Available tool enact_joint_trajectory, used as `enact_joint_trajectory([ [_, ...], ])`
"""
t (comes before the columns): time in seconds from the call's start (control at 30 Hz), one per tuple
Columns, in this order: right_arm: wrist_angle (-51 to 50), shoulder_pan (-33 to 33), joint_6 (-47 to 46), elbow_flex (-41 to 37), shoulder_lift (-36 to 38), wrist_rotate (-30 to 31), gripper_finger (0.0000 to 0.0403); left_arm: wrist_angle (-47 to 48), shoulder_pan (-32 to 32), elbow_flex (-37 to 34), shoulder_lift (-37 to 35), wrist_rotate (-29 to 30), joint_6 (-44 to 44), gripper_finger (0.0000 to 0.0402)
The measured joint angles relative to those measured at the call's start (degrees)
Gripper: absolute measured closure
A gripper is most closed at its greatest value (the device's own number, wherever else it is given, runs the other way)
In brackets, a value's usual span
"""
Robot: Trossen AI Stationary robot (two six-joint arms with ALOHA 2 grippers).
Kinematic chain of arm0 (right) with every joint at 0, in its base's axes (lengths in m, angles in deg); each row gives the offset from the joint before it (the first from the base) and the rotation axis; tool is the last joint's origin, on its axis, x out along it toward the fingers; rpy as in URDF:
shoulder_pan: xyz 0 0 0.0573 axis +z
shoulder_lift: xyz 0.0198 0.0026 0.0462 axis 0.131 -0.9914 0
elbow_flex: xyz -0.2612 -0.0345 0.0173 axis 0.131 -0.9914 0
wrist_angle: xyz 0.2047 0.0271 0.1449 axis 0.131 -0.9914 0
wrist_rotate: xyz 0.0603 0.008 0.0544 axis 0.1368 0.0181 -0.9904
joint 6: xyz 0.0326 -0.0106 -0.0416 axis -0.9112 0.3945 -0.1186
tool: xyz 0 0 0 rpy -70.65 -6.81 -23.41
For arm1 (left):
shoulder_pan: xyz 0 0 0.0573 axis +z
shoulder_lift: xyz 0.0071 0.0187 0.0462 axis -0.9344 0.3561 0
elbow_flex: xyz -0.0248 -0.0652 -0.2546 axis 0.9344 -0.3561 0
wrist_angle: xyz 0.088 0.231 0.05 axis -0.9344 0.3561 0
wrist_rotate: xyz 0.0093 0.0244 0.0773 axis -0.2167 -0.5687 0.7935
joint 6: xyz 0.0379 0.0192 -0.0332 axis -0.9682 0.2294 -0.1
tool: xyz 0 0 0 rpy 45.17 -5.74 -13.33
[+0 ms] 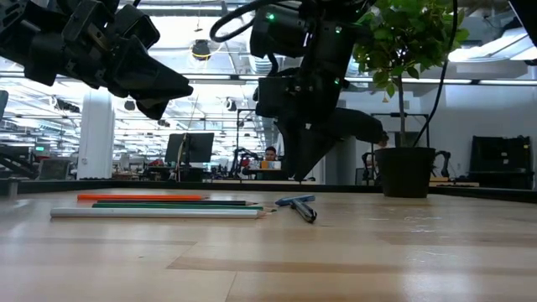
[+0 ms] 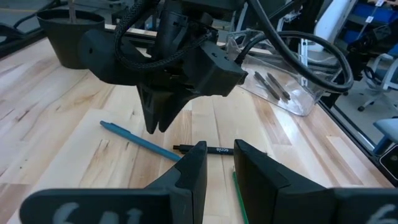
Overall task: Sort pens & pencils
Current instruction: Put the blue pen in the transparent bin
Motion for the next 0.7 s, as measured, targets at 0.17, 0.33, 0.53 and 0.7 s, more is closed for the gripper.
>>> enact_joint_trajectory([
  [0.17, 0.0, -0.6, -0.6, 0.0, 0.0, 0.0, 0.0301, 0.0, 0.0, 0.0, 0.0, 0.0, 0.0, 0.0330],
  [0.33, 0.5, -1.6, -0.9, -0.5, 0.0, 0.0, 0.0301, 0.0, 0.0, 0.0, 0.0, 0.0, 0.0, 0.0330],
  [0.53, 0.6, -1.5, -0.9, -0.5, 0.0, -0.1, 0.0301, 0.3, 0.0, 0.0, 0.0, 0.0, -0.1, 0.0330],
  [0.7, 0.6, -1.4, -0.9, -0.5, 0.0, -0.1, 0.0301, 0.4, 0.0, 0.0, 0.0, 0.0, -0.1, 0.0330],
])
